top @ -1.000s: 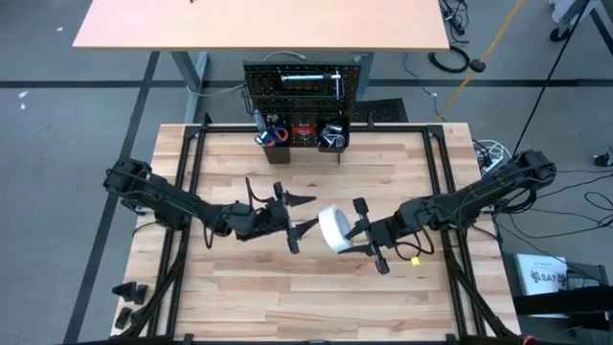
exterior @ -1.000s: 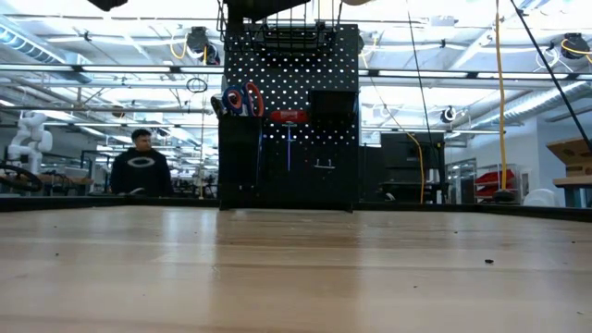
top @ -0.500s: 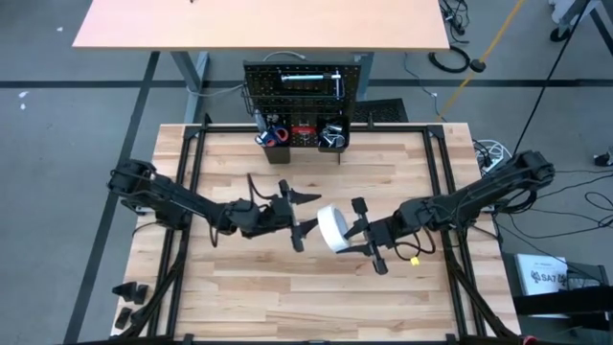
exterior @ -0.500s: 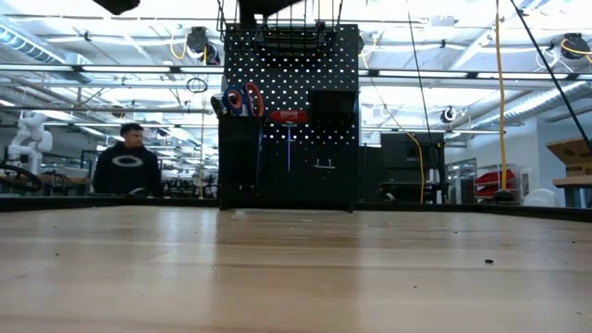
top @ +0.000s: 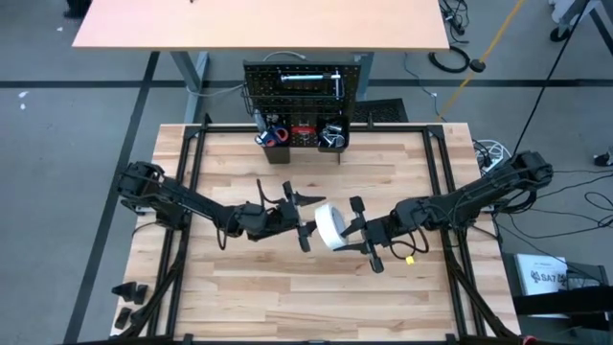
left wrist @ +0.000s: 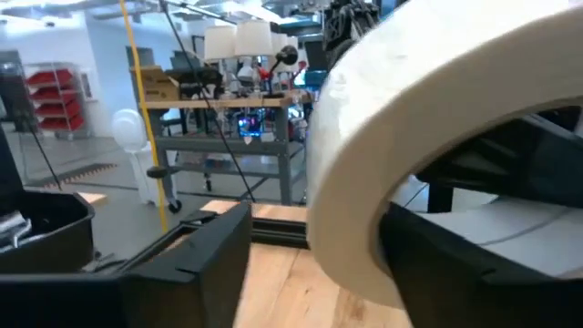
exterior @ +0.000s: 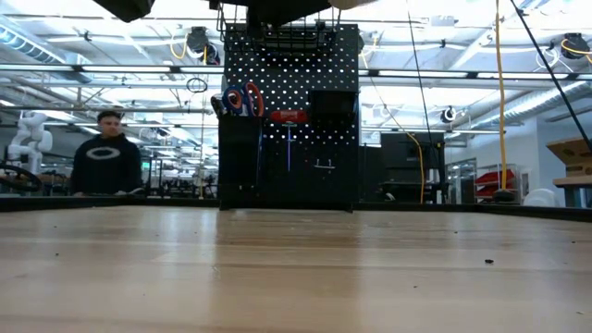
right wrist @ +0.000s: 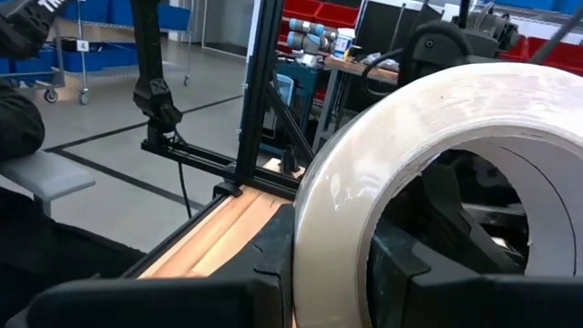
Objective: Hang tools onto peg board
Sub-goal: Hang the white masking tape on the peg board
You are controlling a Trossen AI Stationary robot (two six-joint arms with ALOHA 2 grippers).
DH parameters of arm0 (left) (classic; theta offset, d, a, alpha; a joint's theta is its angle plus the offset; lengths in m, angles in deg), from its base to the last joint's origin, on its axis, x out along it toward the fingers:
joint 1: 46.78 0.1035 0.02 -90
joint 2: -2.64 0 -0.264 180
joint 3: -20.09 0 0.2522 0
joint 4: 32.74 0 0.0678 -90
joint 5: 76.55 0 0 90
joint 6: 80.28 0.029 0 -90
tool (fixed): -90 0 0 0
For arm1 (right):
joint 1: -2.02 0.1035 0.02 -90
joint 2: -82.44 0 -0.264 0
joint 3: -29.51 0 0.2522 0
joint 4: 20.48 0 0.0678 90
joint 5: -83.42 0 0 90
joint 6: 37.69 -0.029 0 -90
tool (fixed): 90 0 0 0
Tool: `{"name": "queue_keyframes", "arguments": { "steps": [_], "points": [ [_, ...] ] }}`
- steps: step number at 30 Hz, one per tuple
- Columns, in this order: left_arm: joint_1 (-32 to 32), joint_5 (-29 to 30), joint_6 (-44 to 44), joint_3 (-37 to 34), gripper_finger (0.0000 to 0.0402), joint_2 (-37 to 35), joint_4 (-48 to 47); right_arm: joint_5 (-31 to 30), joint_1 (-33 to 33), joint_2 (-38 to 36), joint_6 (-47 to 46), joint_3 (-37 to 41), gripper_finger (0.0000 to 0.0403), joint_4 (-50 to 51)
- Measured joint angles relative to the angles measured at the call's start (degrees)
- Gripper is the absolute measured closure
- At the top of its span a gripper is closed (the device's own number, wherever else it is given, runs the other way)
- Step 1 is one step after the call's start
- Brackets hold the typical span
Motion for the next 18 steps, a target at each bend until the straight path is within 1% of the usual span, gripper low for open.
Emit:
{"name": "queue_keyframes", "arguments": {
  "steps": [3, 7, 8, 11, 13, 15, 18],
  "points": [
    [-0.5, 0.2, 2.2, 0.0, 0.022, 0.0, 0.1, 0.0, 0.0, 0.0, 0.0, 0.0, 0.033, 0.5],
    [-1.2, 0.1, 4.8, 0.0, 0.0338, 0.0, 1.1, -0.2, 0.0, -0.1, 0.5, 0.0, 0.0329, 1.0],
    [-1.5, 0.1, 5.4, 0.0, 0.0362, 0.0, 1.4, 0.2, 0.0, -0.1, 0.6, 0.0, 0.0319, 1.3],
    [-1.9, 1.2, 8.5, -0.1, 0.0364, 0.0, 0.8, 0.3, 0.1, -0.1, -0.7, 0.0, 0.0263, 1.7],
    [-2.0, 3.1, 10.5, -0.1, 0.0364, 0.0, 0.8, -0.5, 0.1, -0.5, -1.0, 0.0, 0.0226, 2.4],
    [-2.3, 7.1, 12.3, -0.1, 0.0364, 0.0, 0.9, -4.5, 0.1, -1.6, -1.5, 0.0, 0.0197, 3.8],
    [-3.5, 15.5, 17.7, -0.1, 0.0364, 0.0, 0.6, -13.4, 0.1, -4.7, -1.7, -0.1, 0.0171, 9.1]
  ]
}}
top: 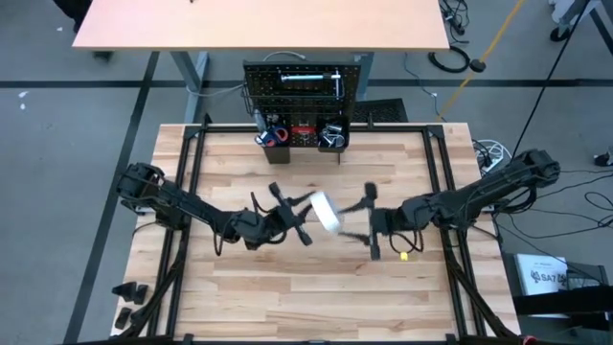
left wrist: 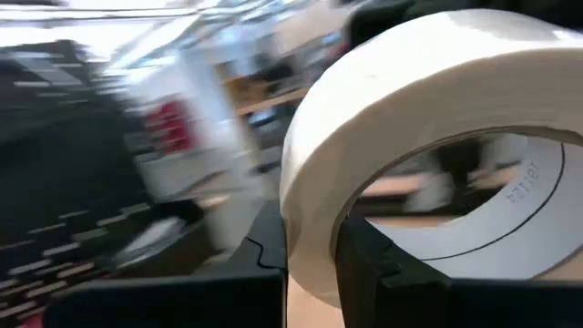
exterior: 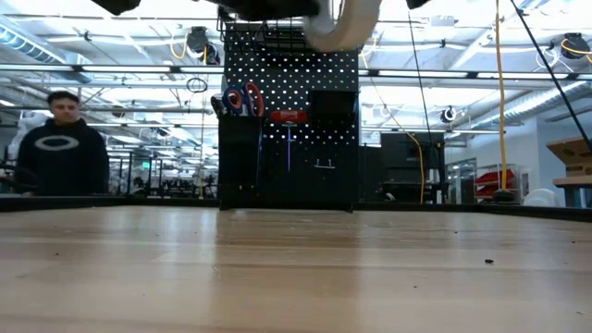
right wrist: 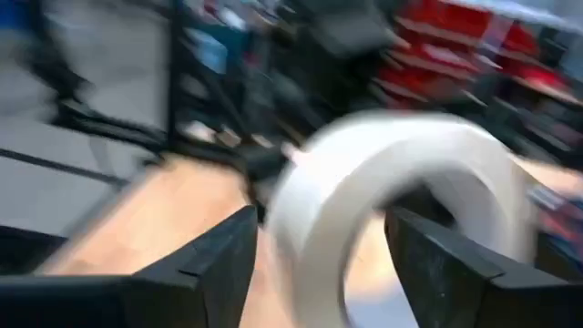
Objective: Hang tools onto peg board
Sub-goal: Hang the white masking tape on the peg board
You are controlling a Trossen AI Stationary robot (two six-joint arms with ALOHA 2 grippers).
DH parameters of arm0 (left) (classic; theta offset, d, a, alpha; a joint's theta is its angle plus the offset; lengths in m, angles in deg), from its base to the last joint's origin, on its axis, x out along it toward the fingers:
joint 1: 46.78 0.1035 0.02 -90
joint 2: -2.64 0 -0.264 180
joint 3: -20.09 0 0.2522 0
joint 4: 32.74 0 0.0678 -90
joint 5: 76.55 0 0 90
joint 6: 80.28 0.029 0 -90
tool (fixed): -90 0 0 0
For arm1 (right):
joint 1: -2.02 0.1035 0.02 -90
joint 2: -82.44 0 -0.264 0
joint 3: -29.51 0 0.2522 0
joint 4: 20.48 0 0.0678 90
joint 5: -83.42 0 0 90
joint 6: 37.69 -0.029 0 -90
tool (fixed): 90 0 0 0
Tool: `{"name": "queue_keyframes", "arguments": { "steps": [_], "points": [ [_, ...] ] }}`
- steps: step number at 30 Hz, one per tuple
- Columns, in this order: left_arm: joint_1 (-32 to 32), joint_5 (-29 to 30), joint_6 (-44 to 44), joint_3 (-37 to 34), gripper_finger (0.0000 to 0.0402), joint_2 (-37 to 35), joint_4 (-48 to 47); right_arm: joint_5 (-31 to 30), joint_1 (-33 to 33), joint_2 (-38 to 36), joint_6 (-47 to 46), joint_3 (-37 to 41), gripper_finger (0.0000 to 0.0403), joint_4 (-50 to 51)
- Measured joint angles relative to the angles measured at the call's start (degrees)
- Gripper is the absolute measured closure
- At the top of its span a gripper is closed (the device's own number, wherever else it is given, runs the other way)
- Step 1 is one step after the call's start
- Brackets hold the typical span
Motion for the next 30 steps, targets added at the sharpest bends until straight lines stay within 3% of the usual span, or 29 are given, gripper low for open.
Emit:
{"name": "queue_keyframes", "arguments": {
  "steps": [6, 10, 15, 19, 23, 30],
  "points": [
    [-1.2, 26.3, 12.0, 2.9, 0.0364, 0.0, -6.6, -19.0, 0.0, -5.5, -8.6, 0.0, 0.0163, 13.1],
    [-0.7, 33.6, 9.4, 5.9, 0.0364, 0.0, -18.4, -23.9, 0.0, -5.6, -12.2, 0.0, 0.017, 16.8],
    [-0.4, 32.8, -3.5, 7.7, 0.0364, 0.1, -33.3, -23.6, 0.0, -3.8, -20.1, 0.0, 0.0172, 19.6],
    [1.0, 31.1, -11.5, 8.5, 0.0364, 2.0, -38.6, -23.7, 0.0, -0.7, -21.2, 0.1, 0.0172, 23.8],
    [3.8, 26.5, -17.3, 9.9, 0.0364, 5.4, -42.2, -24.0, -0.1, 3.7, -21.1, 0.1, 0.0172, 21.2],
    [9.3, 22.5, -29.9, 13.2, 0.0364, 12.7, -57.7, -30.2, -0.2, 7.8, -22.1, 2.7, 0.0174, 18.8]
  ]
}}
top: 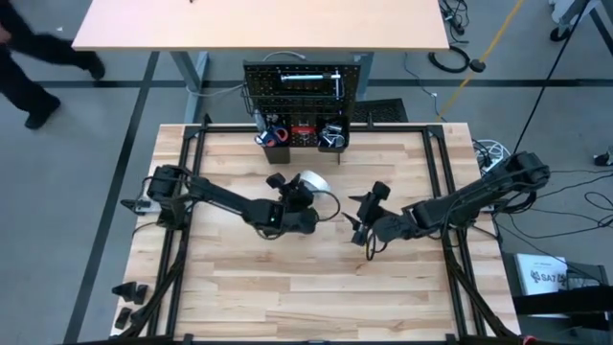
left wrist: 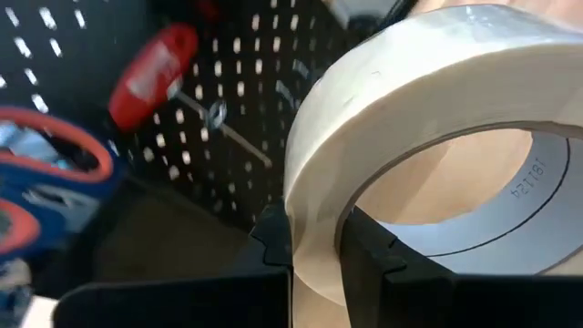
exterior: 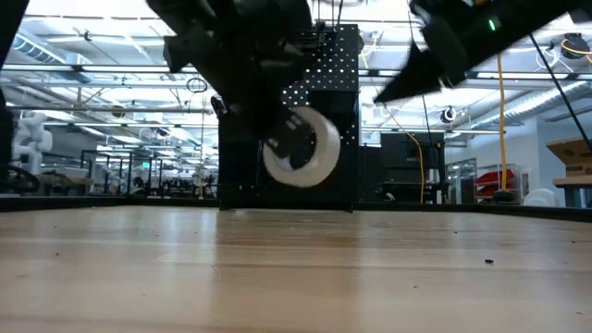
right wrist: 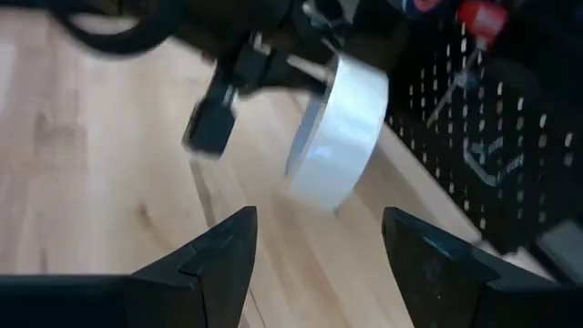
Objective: Hang tools onto peg board
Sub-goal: Hang the white masking tape on the peg board
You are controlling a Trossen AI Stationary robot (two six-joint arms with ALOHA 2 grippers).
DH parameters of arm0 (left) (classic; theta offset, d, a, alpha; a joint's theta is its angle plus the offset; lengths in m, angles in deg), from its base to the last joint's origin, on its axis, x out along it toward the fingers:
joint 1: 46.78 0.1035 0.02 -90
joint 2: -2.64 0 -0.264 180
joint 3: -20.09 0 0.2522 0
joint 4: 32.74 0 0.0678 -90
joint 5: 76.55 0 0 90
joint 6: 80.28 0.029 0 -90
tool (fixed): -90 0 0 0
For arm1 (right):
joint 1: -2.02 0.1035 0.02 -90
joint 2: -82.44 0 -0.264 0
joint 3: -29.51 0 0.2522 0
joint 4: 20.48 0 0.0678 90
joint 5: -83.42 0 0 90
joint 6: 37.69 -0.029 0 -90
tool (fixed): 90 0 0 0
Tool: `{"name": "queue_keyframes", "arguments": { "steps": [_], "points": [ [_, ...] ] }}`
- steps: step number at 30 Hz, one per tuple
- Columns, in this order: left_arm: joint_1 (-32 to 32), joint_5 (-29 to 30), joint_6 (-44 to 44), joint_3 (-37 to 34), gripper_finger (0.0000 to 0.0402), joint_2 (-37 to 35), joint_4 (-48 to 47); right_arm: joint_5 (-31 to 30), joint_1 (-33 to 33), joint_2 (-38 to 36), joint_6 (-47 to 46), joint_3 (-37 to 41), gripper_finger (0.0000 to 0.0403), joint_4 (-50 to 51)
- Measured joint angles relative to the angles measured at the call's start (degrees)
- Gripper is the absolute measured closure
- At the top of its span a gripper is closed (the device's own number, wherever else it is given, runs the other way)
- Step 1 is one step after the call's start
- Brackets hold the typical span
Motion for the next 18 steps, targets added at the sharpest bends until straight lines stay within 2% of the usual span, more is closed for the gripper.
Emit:
{"name": "queue_keyframes", "arguments": {
  "steps": [3, 5, 8, 11, 13, 18],
  "points": [
    [1.5, -2.4, -6.8, 1.7, 0.0364, 0.9, -7.2, 0.9, -1.8, -2.4, -3.7, 5.6, 0.0175, -1.2],
    [2.1, -4.3, -9.0, 2.5, 0.0364, 1.0, -8.9, 2.8, -4.3, -5.0, -6.4, 10.8, 0.0175, -6.9],
    [2.9, -4.4, -10.4, 3.6, 0.0364, 1.0, -8.4, 8.0, -8.9, -7.3, -7.0, 19.8, 0.0175, -26.2],
    [3.3, -4.3, -10.2, 4.2, 0.0364, 1.0, -5.2, 9.8, -11.7, -6.1, -6.3, 25.7, 0.0175, -46.0],
    [3.4, -4.2, -8.9, 4.3, 0.0364, 1.0, -3.2, 9.9, -12.3, -4.8, -6.0, 27.3, 0.0175, -49.4],
    [3.3, -4.2, -7.4, 4.3, 0.0364, 1.0, 0.4, 11.3, -12.4, -0.7, -6.9, 26.2, 0.0175, -50.0]
  ]
}}
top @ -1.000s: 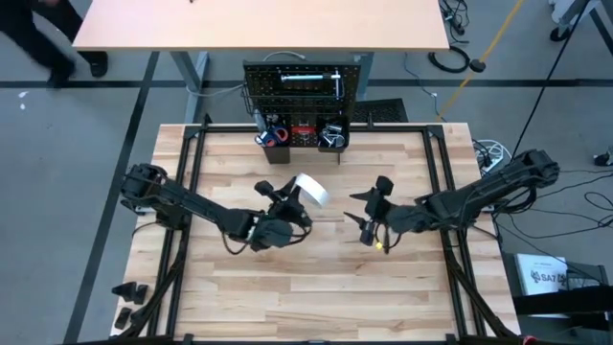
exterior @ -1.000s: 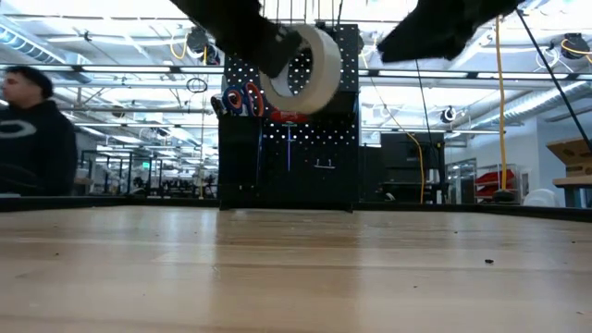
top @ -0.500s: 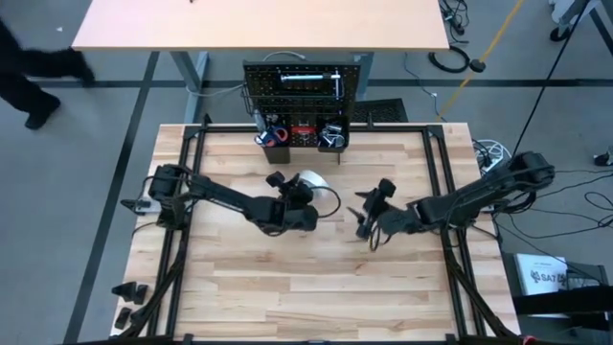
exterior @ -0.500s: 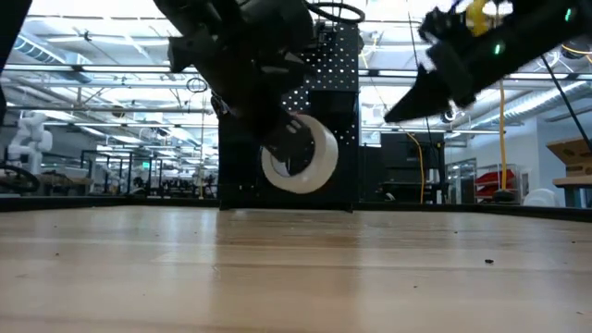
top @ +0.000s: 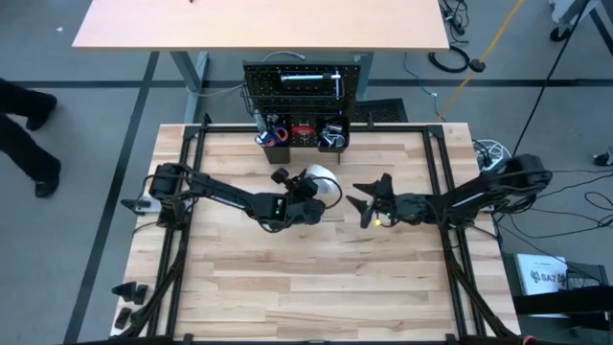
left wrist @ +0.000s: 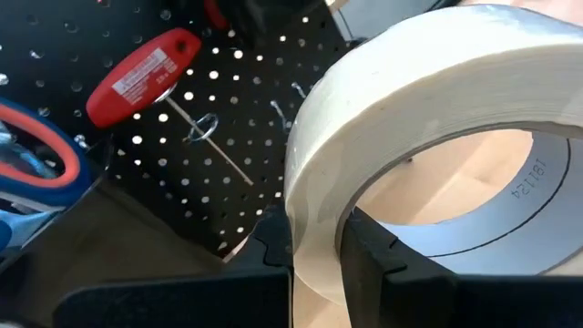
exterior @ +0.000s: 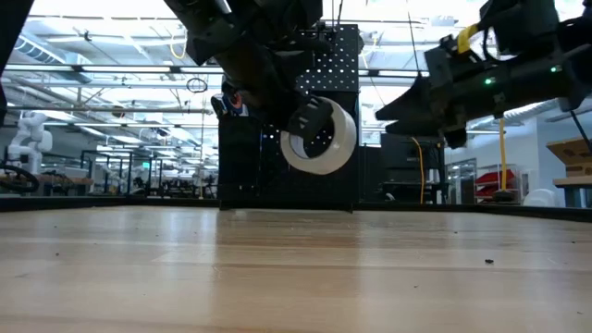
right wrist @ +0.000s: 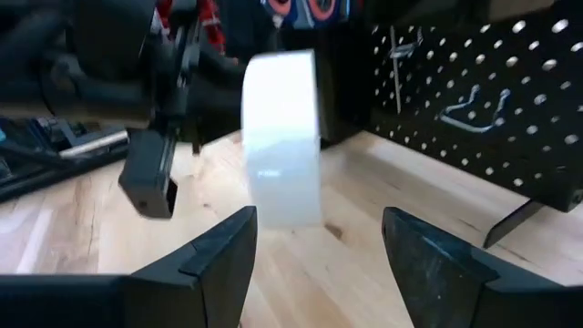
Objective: Hang tools onto peg board
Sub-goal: Hang the white masking tape on the peg board
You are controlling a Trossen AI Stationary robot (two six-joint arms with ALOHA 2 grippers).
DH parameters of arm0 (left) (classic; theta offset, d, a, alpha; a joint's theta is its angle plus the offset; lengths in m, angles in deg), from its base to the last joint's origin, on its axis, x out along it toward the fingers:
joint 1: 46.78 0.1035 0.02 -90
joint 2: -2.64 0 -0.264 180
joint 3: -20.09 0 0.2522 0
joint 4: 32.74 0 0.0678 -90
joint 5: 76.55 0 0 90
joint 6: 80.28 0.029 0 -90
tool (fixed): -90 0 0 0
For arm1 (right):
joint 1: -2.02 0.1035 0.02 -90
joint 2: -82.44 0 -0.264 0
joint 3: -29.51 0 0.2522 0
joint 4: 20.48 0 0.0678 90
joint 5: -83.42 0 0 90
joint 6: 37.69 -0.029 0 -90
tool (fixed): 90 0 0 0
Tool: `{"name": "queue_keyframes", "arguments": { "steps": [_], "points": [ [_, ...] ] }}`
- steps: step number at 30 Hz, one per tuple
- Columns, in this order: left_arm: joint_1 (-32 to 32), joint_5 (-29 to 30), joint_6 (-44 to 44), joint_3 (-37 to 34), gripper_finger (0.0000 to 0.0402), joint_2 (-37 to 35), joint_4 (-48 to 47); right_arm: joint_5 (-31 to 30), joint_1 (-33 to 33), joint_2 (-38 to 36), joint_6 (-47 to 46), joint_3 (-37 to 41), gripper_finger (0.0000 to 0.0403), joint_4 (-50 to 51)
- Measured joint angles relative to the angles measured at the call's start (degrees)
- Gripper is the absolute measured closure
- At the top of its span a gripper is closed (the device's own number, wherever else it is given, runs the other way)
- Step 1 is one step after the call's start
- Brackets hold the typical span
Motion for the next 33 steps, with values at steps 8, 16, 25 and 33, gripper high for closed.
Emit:
{"name": "queue_keyframes", "arguments": {
  "steps": [8, 16, 25, 33],
  "points": [
    [0.0, -1.6, 0.5, 0.0, 0.0364, 0.0, 0.9, 1.5, 0.1, 9.9, 0.5, -7.9, 0.0168, 0.3],
    [0.2, -0.6, 0.6, -0.1, 0.0362, 0.0, 0.0, -3.9, 0.1, 12.9, 5.8, -17.5, 0.0132, 14.2],
    [-0.2, -1.6, 1.5, -0.1, 0.0358, 0.0, -1.2, -5.9, 0.8, 13.0, 8.3, -18.1, 0.0132, 18.9],
    [-1.3, -1.7, 1.7, -0.1, 0.0358, 0.0, -0.8, -6.4, 0.6, 12.9, 5.8, -18.2, 0.0126, 18.9]
  ]
}}
